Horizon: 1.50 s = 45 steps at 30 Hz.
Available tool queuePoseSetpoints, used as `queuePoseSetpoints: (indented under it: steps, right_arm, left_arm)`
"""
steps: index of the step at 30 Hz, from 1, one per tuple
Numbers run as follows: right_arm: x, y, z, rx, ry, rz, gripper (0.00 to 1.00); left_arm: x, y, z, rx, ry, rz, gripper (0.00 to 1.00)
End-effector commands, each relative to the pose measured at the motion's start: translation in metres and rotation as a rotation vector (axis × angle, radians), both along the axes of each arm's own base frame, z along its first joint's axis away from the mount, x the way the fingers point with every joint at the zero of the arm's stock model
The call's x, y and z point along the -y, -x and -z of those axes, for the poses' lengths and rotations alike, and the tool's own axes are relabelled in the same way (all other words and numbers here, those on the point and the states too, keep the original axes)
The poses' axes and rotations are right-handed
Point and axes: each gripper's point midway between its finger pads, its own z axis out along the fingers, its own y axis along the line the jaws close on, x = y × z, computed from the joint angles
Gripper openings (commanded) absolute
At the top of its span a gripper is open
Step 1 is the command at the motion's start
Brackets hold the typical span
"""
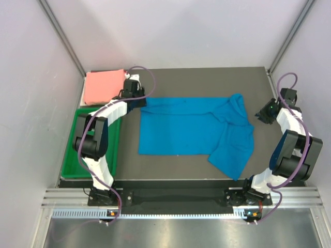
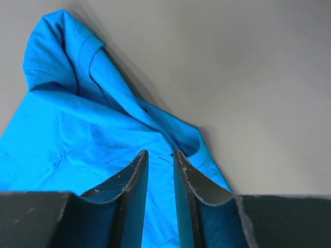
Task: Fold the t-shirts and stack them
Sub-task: Fold the tshirt
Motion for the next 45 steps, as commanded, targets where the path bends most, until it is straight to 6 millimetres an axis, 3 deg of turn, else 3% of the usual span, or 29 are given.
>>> queuePoseSetpoints:
  steps: [1,6,9,12,15,21,25,31,34,45]
  right_arm:
    - [-0.010,-0.007,-0.021,0.051,0.010,-0.021,0.27]
    - [-0.033,-0.004,-0.006,0.037,-0.036,-0.023,0.30]
    - [-0.043,-0.005,0.002,0.023,-0.038,-0.018,0.30]
    - [-0.070,-0.009,0.007,0.011,-0.032,-0.072,0.31]
    - [-0.080,-0.010,0.013,-0.004,-0.028,-0.089,0.31]
    - [-0.071,-0.002,0.021,-0.065,0.007,-0.031,0.32]
    - [-0.071,-0.004,0.022,-0.057,-0.021,0.032,0.39]
    - [-0.075,-0.004,0.031,-0.076,-0.067,0.089,0.39]
    - [-0.066,-0.008,0.034,-0.068,-0.030,0.128,0.39]
    - [-0.051,-0.007,0.064,-0.127,0.025,0.183,0.40]
  left_arm:
    - [0.015,-0.005,-0.014,0.015,0.085,-0.003,0.47]
    - [0.035,-0.005,-0.008,-0.004,0.145,0.010,0.50]
    - [0.036,-0.008,0.008,-0.040,0.144,-0.007,0.49]
    - [0.033,-0.002,0.037,-0.130,0.121,-0.033,0.47]
    - [0.033,0.005,0.045,-0.167,0.127,-0.040,0.44]
    - [0.018,0.010,0.042,-0.166,0.055,-0.099,0.43]
    - [0.016,0.011,0.047,-0.185,0.042,-0.111,0.43]
    - [0.017,0.010,0.052,-0.191,0.035,-0.119,0.43]
    - [0.014,0.009,0.054,-0.193,0.017,-0.127,0.43]
    - [0.006,0.007,0.062,-0.208,-0.036,-0.136,0.43]
